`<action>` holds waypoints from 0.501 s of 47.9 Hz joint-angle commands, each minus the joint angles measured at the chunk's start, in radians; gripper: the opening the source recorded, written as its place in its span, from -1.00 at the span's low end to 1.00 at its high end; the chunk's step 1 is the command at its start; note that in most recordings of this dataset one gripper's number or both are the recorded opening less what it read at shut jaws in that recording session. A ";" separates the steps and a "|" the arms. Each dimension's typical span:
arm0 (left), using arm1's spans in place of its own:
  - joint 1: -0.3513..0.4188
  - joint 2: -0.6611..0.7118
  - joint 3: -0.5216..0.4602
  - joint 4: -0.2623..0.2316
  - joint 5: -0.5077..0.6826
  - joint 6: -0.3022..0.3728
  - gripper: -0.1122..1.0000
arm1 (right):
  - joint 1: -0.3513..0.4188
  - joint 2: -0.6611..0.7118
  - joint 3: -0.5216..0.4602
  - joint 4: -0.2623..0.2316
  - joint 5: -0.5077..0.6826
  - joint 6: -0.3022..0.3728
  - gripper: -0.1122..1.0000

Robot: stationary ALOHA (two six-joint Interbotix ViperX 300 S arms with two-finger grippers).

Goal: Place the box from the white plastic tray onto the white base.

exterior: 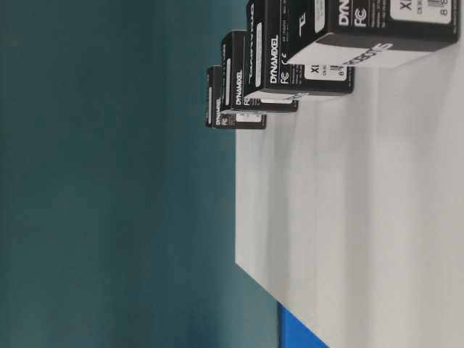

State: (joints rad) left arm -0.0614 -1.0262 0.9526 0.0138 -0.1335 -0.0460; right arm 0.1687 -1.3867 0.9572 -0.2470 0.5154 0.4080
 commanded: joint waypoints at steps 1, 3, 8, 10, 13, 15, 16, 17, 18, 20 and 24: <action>0.005 0.015 -0.046 0.003 -0.014 0.002 -0.93 | -0.002 -0.009 -0.011 -0.003 -0.017 -0.002 0.85; 0.006 0.025 -0.060 0.003 -0.006 -0.002 -0.93 | -0.002 -0.012 -0.012 -0.003 -0.018 -0.002 0.85; 0.006 0.049 -0.092 0.003 0.025 -0.005 -0.93 | -0.008 -0.015 -0.009 -0.003 -0.018 -0.002 0.85; 0.006 0.063 -0.101 0.003 0.043 -0.005 -0.93 | -0.011 -0.015 -0.008 -0.003 -0.018 -0.002 0.85; 0.008 0.078 -0.115 0.003 0.077 -0.005 -0.93 | -0.017 -0.015 -0.008 -0.003 -0.018 0.002 0.85; 0.009 0.089 -0.126 0.003 0.098 -0.009 -0.93 | -0.018 -0.015 -0.008 -0.003 -0.015 0.003 0.85; 0.009 0.097 -0.129 0.003 0.109 -0.012 -0.93 | -0.018 -0.015 -0.006 -0.003 -0.015 0.003 0.85; 0.011 0.103 -0.133 0.003 0.120 -0.014 -0.93 | -0.018 -0.015 -0.006 -0.003 -0.015 0.003 0.85; 0.011 0.109 -0.140 0.002 0.127 -0.014 -0.93 | -0.018 -0.015 -0.006 -0.003 -0.015 0.003 0.85; 0.012 0.117 -0.144 0.003 0.137 -0.012 -0.93 | -0.018 -0.015 -0.006 -0.003 -0.015 0.005 0.85; 0.012 0.129 -0.147 0.003 0.137 -0.012 -0.93 | -0.018 -0.015 -0.005 -0.003 -0.015 0.005 0.85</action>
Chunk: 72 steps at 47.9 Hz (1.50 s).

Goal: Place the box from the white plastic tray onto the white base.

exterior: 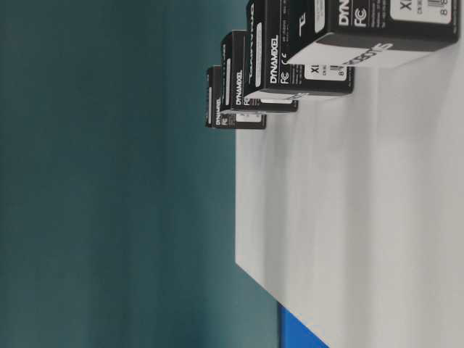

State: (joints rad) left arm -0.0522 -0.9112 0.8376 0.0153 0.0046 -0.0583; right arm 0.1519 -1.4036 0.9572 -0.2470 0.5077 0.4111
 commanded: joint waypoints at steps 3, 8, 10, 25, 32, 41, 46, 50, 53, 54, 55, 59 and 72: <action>0.003 0.018 -0.032 0.002 0.000 0.002 -0.93 | -0.002 0.002 -0.003 -0.003 -0.005 0.002 0.85; 0.002 0.023 -0.032 0.000 0.002 -0.002 -0.93 | -0.002 0.002 0.003 -0.003 -0.009 0.003 0.86; 0.002 0.023 -0.032 0.002 0.005 -0.003 -0.93 | -0.002 0.000 0.005 -0.003 -0.011 0.003 0.86; 0.002 0.031 -0.029 0.002 0.015 0.002 -0.93 | -0.003 -0.015 0.034 0.003 -0.011 0.003 0.86; 0.002 0.048 -0.031 0.000 0.015 -0.002 -0.93 | -0.003 -0.015 0.046 0.003 -0.017 -0.005 0.86; 0.000 0.057 -0.031 0.002 0.017 -0.003 -0.93 | -0.003 -0.026 0.054 0.003 -0.031 -0.012 0.86; -0.002 0.057 -0.031 0.000 0.015 -0.005 -0.93 | -0.003 -0.034 0.057 0.003 -0.035 -0.012 0.86; -0.002 0.055 -0.031 0.002 0.017 -0.005 -0.93 | -0.003 -0.040 0.060 0.003 -0.035 -0.009 0.86; -0.002 0.054 -0.031 0.002 0.014 -0.003 -0.93 | -0.003 -0.040 0.064 0.003 -0.035 -0.006 0.86; -0.002 0.052 -0.031 0.002 0.012 -0.002 -0.93 | -0.003 -0.040 0.066 0.005 -0.035 -0.005 0.86; -0.002 0.054 -0.031 0.002 0.011 -0.002 -0.93 | -0.003 -0.040 0.067 0.003 -0.035 -0.005 0.86; -0.002 0.051 -0.029 0.002 0.011 -0.003 -0.93 | -0.003 -0.040 0.071 0.003 -0.035 -0.003 0.86; -0.014 0.055 -0.031 0.002 0.011 -0.025 -0.93 | -0.003 -0.040 0.071 0.005 -0.055 -0.012 0.86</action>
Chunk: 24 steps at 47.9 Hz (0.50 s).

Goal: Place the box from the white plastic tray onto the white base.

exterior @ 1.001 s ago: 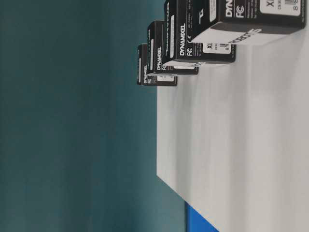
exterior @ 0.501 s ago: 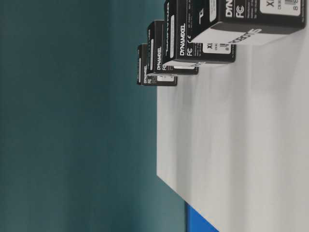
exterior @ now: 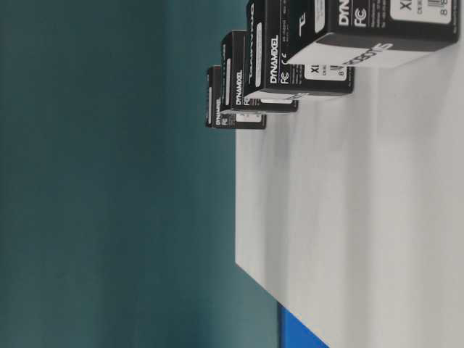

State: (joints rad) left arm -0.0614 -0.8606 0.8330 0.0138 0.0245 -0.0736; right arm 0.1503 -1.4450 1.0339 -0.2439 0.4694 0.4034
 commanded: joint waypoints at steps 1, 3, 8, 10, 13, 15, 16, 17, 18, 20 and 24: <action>-0.005 0.006 -0.026 0.003 -0.008 -0.014 -0.93 | -0.002 0.002 -0.006 0.002 -0.020 -0.005 0.86; -0.005 0.005 -0.025 0.003 -0.005 -0.023 -0.93 | -0.002 0.002 -0.006 0.002 -0.021 -0.005 0.86; -0.005 0.006 -0.025 0.003 -0.005 -0.038 -0.93 | -0.002 0.002 -0.006 0.002 -0.021 -0.005 0.86; -0.005 0.005 -0.023 0.003 -0.005 -0.037 -0.93 | -0.002 0.002 -0.006 0.002 -0.021 -0.003 0.86; -0.005 0.006 -0.023 0.003 -0.005 -0.029 -0.93 | -0.002 0.002 -0.006 0.002 -0.020 -0.003 0.86; -0.005 0.005 -0.023 0.002 -0.005 -0.029 -0.93 | -0.002 0.002 -0.006 0.002 -0.021 -0.003 0.86; -0.005 0.006 -0.023 0.003 -0.003 -0.029 -0.93 | -0.002 0.002 -0.006 0.002 -0.020 -0.003 0.86; -0.005 0.005 -0.021 0.003 -0.003 -0.029 -0.93 | -0.002 0.002 -0.006 0.002 -0.020 -0.003 0.86; -0.005 0.006 -0.023 0.003 -0.005 -0.029 -0.93 | 0.000 0.002 -0.005 0.002 -0.020 -0.003 0.86; -0.005 0.005 -0.021 0.003 -0.003 -0.029 -0.93 | -0.002 0.002 -0.005 0.002 -0.018 -0.002 0.86; -0.005 0.006 -0.018 0.003 -0.003 -0.029 -0.93 | -0.002 0.002 -0.005 0.002 -0.018 -0.002 0.86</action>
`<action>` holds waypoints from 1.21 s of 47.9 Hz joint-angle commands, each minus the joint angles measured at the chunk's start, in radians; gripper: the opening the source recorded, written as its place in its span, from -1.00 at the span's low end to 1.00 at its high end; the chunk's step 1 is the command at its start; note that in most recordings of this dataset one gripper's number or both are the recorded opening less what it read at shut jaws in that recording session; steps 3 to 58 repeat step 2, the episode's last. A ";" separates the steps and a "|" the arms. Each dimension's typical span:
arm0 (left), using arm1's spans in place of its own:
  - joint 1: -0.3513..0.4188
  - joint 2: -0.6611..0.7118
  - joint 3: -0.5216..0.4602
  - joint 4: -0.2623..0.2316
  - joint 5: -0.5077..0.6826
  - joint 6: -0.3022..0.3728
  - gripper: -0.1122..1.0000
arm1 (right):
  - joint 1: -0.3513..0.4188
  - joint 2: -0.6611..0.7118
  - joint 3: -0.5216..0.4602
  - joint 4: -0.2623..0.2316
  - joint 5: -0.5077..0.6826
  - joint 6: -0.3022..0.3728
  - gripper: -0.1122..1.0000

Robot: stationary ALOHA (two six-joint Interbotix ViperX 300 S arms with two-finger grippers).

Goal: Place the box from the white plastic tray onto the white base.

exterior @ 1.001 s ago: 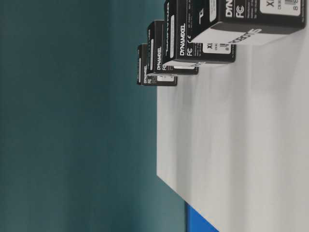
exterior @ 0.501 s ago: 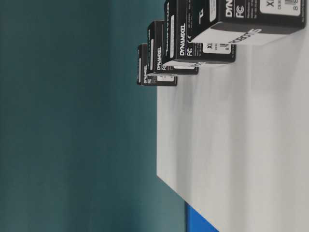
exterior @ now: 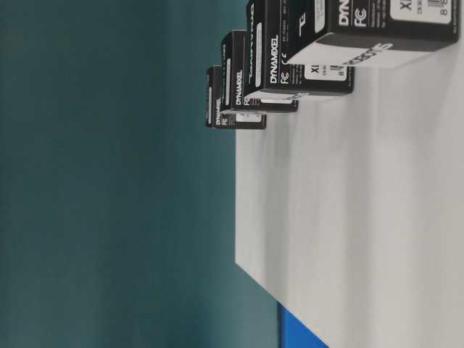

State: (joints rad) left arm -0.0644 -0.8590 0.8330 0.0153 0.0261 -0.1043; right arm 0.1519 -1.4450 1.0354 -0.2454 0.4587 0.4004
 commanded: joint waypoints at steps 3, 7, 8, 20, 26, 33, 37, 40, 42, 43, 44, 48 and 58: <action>-0.002 0.005 -0.015 0.002 -0.005 0.002 -0.93 | -0.003 0.002 -0.006 0.003 -0.006 0.002 0.86; -0.002 0.005 -0.015 0.002 -0.005 0.002 -0.93 | -0.003 0.002 -0.006 0.003 -0.006 0.002 0.86; -0.002 0.005 -0.015 0.002 -0.005 0.002 -0.93 | -0.003 0.002 -0.006 0.003 -0.006 0.002 0.86; -0.002 0.005 -0.015 0.002 -0.005 0.002 -0.93 | -0.003 0.002 -0.006 0.003 -0.006 0.002 0.86; -0.002 0.005 -0.015 0.002 -0.005 0.002 -0.93 | -0.003 0.002 -0.006 0.003 -0.006 0.002 0.86; -0.002 0.005 -0.015 0.002 -0.005 0.002 -0.93 | -0.003 0.002 -0.006 0.003 -0.006 0.002 0.86; -0.002 0.005 -0.015 0.002 -0.005 0.002 -0.93 | -0.003 0.002 -0.006 0.003 -0.006 0.002 0.86; -0.002 0.005 -0.015 0.002 -0.005 0.002 -0.93 | -0.003 0.002 -0.006 0.003 -0.006 0.002 0.86; -0.002 0.005 -0.015 0.002 -0.005 0.002 -0.93 | -0.003 0.002 -0.006 0.003 -0.006 0.002 0.86; -0.002 0.005 -0.015 0.002 -0.005 0.002 -0.93 | -0.003 0.002 -0.006 0.003 -0.006 0.002 0.86; -0.002 0.005 -0.015 0.002 -0.005 0.002 -0.93 | -0.003 0.002 -0.006 0.003 -0.006 0.002 0.86; -0.002 0.005 -0.015 0.002 -0.005 0.002 -0.93 | -0.003 0.002 -0.006 0.003 -0.006 0.002 0.86; -0.002 0.005 -0.015 0.002 -0.005 0.002 -0.93 | -0.003 0.002 -0.006 0.003 -0.006 0.002 0.86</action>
